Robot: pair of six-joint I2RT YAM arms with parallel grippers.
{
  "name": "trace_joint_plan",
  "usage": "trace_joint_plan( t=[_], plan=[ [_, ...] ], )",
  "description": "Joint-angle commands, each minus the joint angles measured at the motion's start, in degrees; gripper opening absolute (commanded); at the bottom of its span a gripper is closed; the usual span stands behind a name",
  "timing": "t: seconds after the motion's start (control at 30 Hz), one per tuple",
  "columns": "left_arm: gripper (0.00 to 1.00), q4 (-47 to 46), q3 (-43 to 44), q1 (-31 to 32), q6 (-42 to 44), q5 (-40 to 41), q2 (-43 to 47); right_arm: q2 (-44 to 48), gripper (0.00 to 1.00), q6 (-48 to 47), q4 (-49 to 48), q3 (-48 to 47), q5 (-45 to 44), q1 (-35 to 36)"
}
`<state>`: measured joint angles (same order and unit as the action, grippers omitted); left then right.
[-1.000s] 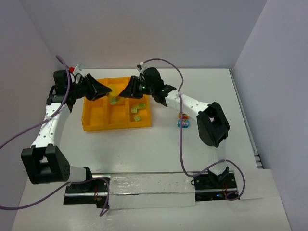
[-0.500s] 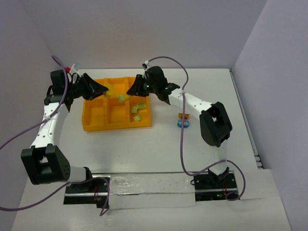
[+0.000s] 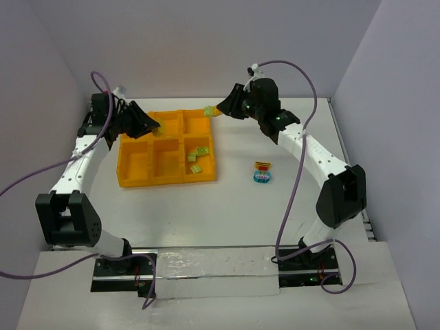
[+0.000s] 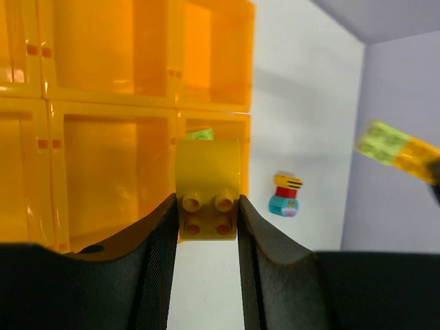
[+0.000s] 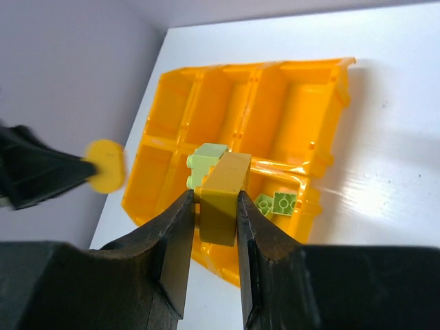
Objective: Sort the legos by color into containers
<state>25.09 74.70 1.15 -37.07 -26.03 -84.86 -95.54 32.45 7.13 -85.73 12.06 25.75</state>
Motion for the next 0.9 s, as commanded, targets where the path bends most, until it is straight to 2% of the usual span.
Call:
trace_joint_plan(
  t=[0.0,0.13,0.2,0.27,0.33,0.5,0.57,0.63,0.77,0.87],
  plan=[
    [0.00,1.0,-0.5,2.5,1.0,8.6,-4.0,2.9,0.00,-2.3,0.3,1.6,-1.1,0.5],
    [0.00,0.0,-2.0,3.2,1.2,9.3,-6.8,4.1,0.00,-2.7,0.5,2.6,-0.8,0.5],
    [0.05,-0.3,-2.8,3.4,1.3,9.5,-8.2,4.7,0.00,-2.8,0.3,3.1,-0.7,0.5],
    [0.17,-0.1,-3.2,3.4,1.0,9.7,-9.1,4.9,0.00,-2.7,0.3,3.3,-0.5,0.5],
    [0.37,0.1,-3.1,3.5,0.9,9.9,-9.4,5.0,0.00,-2.6,0.3,3.5,0.1,0.5],
    [0.75,1.3,-1.8,4.1,1.4,10.2,-7.5,5.0,0.00,-2.8,0.6,3.5,0.9,0.9],
    [0.84,1.9,-1.2,4.2,1.8,10.1,-6.7,4.8,0.00,-3.1,1.1,3.2,0.7,1.3],
    [0.90,2.5,-0.1,4.3,1.8,10.0,-5.2,4.7,0.00,-3.7,1.5,2.6,0.4,2.0],
    [0.88,2.2,1.4,4.6,1.4,7.6,-1.4,4.5,0.00,-5.0,2.7,1.6,0.2,3.8],
    [0.85,-4.2,0.3,4.8,-0.1,-1.4,1.9,4.3,0.00,-6.9,3.8,0.6,0.4,5.9]
  ],
)
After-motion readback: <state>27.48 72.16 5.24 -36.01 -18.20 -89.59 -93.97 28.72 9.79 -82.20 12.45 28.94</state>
